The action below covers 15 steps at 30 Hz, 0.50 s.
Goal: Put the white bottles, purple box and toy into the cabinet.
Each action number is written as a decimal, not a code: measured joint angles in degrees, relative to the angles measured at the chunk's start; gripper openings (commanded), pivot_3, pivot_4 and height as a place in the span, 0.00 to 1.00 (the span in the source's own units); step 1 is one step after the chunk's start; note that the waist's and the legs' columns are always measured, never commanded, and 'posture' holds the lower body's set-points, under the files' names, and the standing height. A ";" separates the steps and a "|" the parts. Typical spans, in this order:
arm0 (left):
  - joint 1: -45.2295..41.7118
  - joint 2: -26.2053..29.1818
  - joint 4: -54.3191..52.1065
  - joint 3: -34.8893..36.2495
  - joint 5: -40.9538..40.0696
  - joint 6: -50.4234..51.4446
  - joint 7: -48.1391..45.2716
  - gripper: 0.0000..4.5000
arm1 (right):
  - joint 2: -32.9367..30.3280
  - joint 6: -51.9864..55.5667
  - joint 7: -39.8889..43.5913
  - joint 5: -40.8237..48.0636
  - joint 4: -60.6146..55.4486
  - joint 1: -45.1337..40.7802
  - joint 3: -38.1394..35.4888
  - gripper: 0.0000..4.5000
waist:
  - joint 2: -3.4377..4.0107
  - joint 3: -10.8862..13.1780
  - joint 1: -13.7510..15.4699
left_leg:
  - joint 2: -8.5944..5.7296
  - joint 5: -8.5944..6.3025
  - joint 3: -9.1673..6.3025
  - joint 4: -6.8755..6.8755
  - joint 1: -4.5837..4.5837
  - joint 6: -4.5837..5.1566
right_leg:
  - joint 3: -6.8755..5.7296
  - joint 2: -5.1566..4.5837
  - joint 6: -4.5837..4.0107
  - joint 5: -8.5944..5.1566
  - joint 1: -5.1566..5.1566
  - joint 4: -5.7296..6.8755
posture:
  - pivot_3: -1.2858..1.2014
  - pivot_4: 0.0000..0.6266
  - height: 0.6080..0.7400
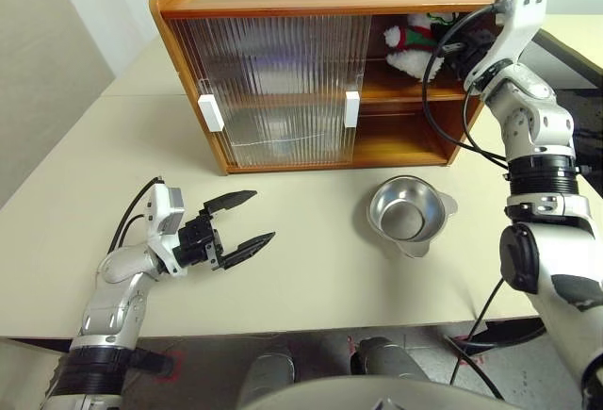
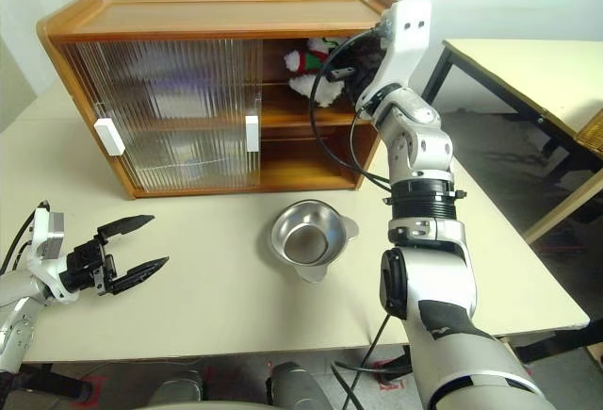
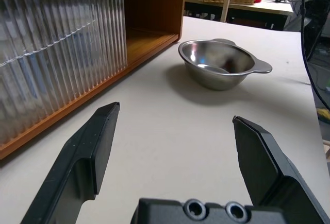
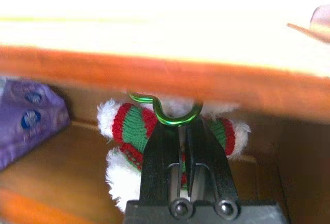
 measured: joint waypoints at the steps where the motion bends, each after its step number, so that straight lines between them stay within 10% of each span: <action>1: 0.00 -0.01 0.00 0.00 0.02 -0.01 0.01 1.00 | 0.00 -0.45 0.00 -0.07 0.19 0.00 0.00 0.01 | 0.00 0.00 0.05 | 0.08 0.00 0.00 0.00 -0.09 0.00 | -0.01 0.01 -0.01 0.01 -0.09 0.00 | 0.49 0.00 1.00; 9: 0.12 -0.06 0.00 0.00 0.13 -0.07 0.19 1.00 | -0.34 -1.49 1.29 -2.65 0.25 0.76 1.27 0.01 | 0.02 0.01 0.02 | 0.15 0.00 0.05 0.00 -0.23 -0.01 | -0.18 0.09 0.39 0.24 -0.18 -0.03 | 0.49 0.00 1.00; 15: 0.12 -0.05 0.02 0.00 0.14 -0.14 0.15 1.00 | -0.23 -0.47 1.63 -3.37 -0.02 2.16 2.59 0.43 | 0.05 0.02 -0.01 | 0.14 0.00 0.04 0.06 -0.23 -0.01 | -0.22 0.09 0.42 0.30 -0.16 -0.02 | 0.48 0.00 1.00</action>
